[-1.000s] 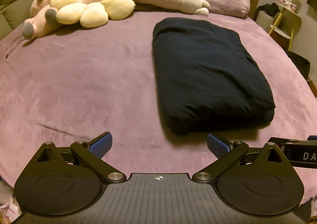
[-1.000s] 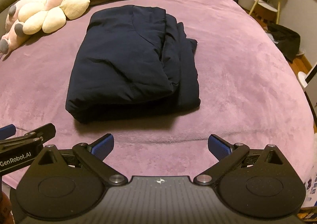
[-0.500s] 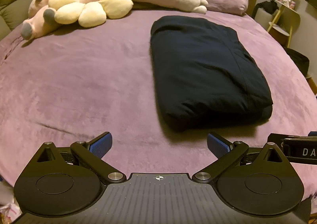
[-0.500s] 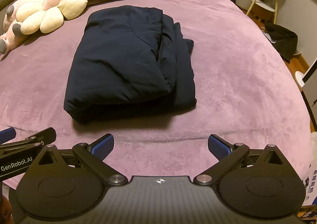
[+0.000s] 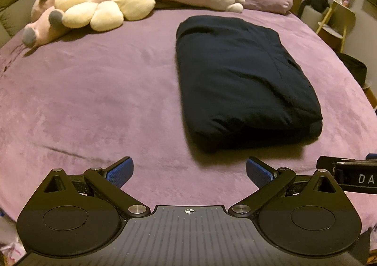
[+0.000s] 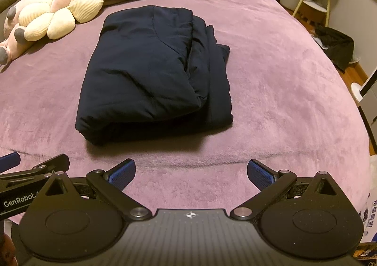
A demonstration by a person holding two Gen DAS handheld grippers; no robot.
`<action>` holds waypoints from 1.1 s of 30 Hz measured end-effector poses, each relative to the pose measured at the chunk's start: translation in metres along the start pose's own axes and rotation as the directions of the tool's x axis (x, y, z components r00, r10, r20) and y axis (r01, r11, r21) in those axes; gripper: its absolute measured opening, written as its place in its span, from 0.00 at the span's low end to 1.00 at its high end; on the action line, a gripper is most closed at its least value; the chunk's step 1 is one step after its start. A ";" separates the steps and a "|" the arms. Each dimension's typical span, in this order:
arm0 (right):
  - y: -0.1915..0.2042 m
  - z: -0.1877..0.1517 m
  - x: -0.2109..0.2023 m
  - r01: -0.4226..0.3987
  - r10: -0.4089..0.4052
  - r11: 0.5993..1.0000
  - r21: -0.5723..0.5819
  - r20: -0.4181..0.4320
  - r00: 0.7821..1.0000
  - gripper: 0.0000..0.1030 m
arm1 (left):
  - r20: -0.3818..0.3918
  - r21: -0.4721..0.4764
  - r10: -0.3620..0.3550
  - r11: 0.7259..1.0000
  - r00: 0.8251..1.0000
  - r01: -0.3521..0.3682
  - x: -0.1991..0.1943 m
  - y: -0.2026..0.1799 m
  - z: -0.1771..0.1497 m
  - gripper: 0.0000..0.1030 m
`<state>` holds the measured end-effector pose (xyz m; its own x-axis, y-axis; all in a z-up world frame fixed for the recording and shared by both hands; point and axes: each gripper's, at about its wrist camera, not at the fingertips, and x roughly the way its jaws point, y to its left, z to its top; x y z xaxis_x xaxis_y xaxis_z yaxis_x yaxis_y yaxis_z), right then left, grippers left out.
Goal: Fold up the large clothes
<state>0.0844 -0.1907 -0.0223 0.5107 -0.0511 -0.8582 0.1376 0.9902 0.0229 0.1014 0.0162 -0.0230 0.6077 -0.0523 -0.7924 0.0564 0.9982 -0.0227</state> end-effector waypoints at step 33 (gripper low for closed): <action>-0.006 -0.002 -0.003 0.007 -0.007 1.000 0.007 -0.007 1.000 0.98 | -0.016 0.019 -0.006 1.000 1.000 0.007 -0.002 -0.005 -0.002 1.00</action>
<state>0.0807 -0.1961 -0.0210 0.5035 -0.0570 -0.8621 0.1473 0.9889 0.0207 0.0988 0.0116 -0.0228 0.5948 -0.0581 -0.8018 0.0753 0.9970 -0.0164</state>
